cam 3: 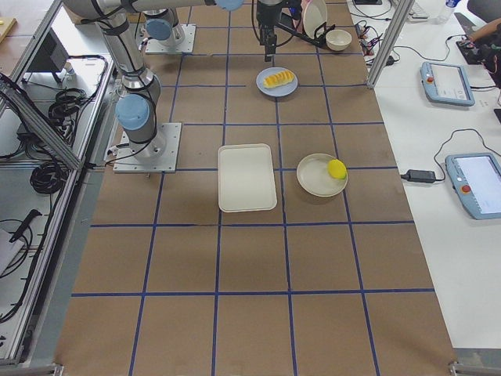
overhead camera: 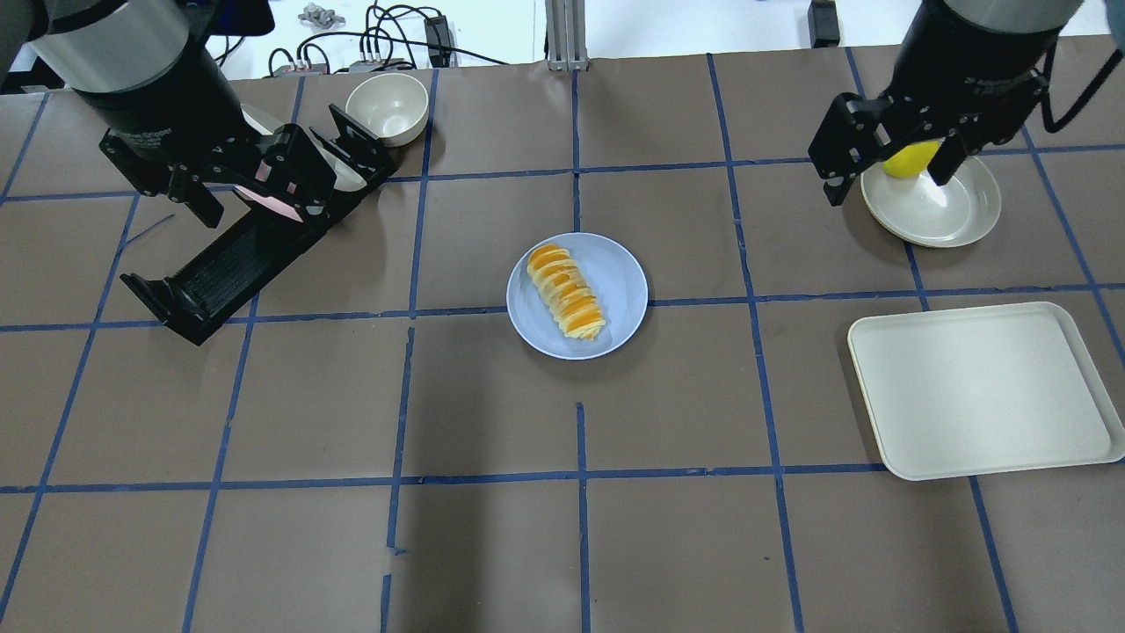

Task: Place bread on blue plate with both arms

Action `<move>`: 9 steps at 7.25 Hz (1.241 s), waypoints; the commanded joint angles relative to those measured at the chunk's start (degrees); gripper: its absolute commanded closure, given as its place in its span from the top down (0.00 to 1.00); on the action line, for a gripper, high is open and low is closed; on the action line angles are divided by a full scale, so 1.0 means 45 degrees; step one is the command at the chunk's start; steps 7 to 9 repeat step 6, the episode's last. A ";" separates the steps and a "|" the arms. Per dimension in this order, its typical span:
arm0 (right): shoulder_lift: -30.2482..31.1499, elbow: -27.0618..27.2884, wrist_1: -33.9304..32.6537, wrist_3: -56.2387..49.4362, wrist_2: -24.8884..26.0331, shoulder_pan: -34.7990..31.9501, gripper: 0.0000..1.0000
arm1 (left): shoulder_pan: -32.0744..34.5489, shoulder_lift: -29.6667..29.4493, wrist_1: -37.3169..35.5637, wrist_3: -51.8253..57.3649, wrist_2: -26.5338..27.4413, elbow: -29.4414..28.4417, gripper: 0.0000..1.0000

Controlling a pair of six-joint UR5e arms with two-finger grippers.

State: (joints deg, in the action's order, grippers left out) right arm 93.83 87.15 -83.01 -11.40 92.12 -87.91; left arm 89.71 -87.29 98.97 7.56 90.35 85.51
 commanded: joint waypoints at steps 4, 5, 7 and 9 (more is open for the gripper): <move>0.0340 0.0418 -0.0381 0.0013 0.0309 -0.0074 0.99 | -0.0014 -0.0074 0.0000 0.0000 0.0000 -0.0038 1.00; 0.0340 0.0534 -0.0381 -0.0006 0.0329 -0.0074 0.99 | 0.0005 -0.0171 -0.0019 0.0000 0.0000 -0.0115 1.00; 0.0321 0.0555 -0.0401 -0.0026 0.0329 -0.0074 0.99 | 0.0006 -0.0288 0.0000 -0.0019 0.0000 -0.0174 1.00; 0.0321 0.0555 -0.0401 -0.0026 0.0329 -0.0074 0.99 | 0.0006 -0.0288 0.0000 -0.0019 0.0000 -0.0174 1.00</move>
